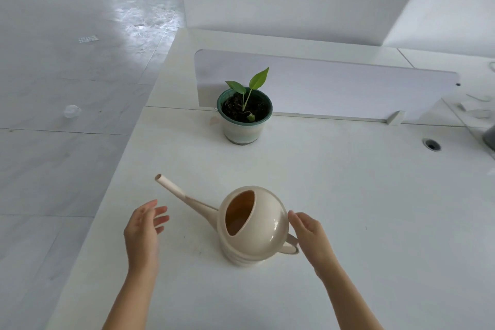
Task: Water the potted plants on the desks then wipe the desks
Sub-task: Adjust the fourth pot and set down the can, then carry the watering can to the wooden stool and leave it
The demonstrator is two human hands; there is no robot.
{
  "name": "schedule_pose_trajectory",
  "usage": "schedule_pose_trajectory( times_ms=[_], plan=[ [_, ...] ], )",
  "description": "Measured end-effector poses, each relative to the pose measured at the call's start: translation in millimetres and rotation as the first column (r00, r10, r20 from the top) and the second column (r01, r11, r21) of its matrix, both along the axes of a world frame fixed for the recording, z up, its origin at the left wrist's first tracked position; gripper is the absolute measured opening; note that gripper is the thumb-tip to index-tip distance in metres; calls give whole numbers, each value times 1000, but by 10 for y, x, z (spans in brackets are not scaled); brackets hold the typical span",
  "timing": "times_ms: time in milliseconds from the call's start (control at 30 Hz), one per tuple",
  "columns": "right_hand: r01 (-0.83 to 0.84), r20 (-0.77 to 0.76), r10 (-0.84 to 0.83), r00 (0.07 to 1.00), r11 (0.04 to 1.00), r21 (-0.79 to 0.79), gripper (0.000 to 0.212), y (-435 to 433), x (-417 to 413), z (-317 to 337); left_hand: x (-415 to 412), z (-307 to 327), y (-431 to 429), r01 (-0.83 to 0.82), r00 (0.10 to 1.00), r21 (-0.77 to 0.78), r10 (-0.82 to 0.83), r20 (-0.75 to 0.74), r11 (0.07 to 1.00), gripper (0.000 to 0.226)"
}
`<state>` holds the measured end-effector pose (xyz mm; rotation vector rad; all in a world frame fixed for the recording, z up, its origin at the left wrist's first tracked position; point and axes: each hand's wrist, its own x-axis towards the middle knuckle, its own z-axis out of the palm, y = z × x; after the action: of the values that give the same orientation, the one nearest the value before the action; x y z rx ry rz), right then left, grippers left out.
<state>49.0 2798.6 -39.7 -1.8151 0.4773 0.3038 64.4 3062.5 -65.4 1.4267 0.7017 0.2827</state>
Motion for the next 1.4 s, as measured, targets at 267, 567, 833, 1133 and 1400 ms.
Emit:
schedule_pose_trajectory(
  times_ms=[267,567,833,1133,1400],
  plan=[
    [13,46,-11,999,999,-46,39,79,-155,-232,147,-88,-95,212,972,-104,-220,-78,972,33],
    [55,44,-54,998,998,-25,100,135,-204,-317,232,-66,-195,297,947,-194,-314,-68,935,22],
    [85,-55,-82,995,995,46,58,109,-209,-299,201,-69,-176,343,933,-233,-358,-28,910,19],
    [270,26,-276,961,953,139,53,181,-406,-122,248,136,-197,460,881,-326,-469,55,826,14],
    [486,69,-499,864,862,140,50,-71,-1189,196,-46,433,-577,693,714,-301,-681,160,655,19]
  ],
)
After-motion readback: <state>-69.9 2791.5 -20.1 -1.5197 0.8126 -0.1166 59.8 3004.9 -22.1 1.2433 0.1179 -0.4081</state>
